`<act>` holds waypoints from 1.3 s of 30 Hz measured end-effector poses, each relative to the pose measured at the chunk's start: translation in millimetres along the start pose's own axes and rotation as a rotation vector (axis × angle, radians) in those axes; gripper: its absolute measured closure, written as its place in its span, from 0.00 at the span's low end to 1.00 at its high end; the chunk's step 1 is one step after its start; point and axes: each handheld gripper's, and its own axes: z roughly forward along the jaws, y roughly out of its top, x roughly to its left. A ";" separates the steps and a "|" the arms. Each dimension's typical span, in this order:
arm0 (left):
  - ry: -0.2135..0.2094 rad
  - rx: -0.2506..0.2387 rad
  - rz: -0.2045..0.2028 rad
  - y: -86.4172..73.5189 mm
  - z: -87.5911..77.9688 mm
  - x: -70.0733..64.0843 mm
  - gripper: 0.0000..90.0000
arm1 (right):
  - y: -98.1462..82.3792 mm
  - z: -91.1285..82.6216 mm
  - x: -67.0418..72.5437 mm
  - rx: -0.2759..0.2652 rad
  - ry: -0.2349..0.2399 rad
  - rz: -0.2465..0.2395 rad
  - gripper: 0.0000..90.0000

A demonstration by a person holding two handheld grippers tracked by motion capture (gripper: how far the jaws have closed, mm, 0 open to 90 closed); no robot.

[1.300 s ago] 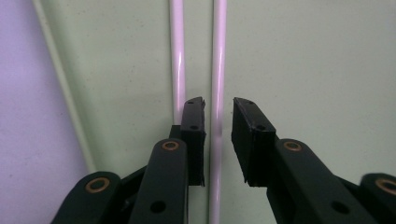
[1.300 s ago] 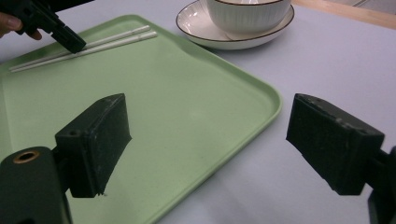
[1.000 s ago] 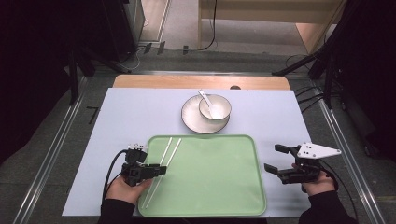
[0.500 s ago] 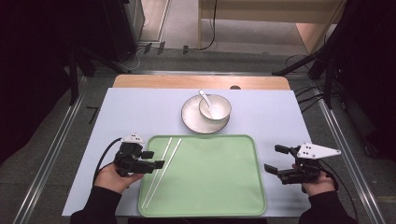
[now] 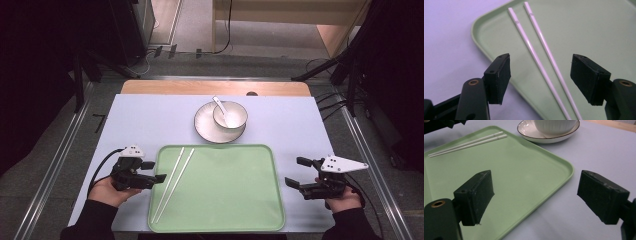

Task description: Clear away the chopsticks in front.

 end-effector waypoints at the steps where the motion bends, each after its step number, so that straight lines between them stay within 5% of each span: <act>1: -0.001 -0.011 -0.009 -2.3 -2.2 1.3 0.36 | -0.2 -0.4 0.1 -0.004 -0.001 0.001 0.15; 20: 0.108 -0.145 -0.093 -35.9 -37.9 33.1 0.36 | 0.1 -3.6 0.8 -0.025 0.004 -0.006 0.15; 39: 0.120 -0.146 -0.104 -39.2 -37.7 37.0 0.36 | 0.2 -3.7 1.3 -0.021 0.008 -0.010 0.15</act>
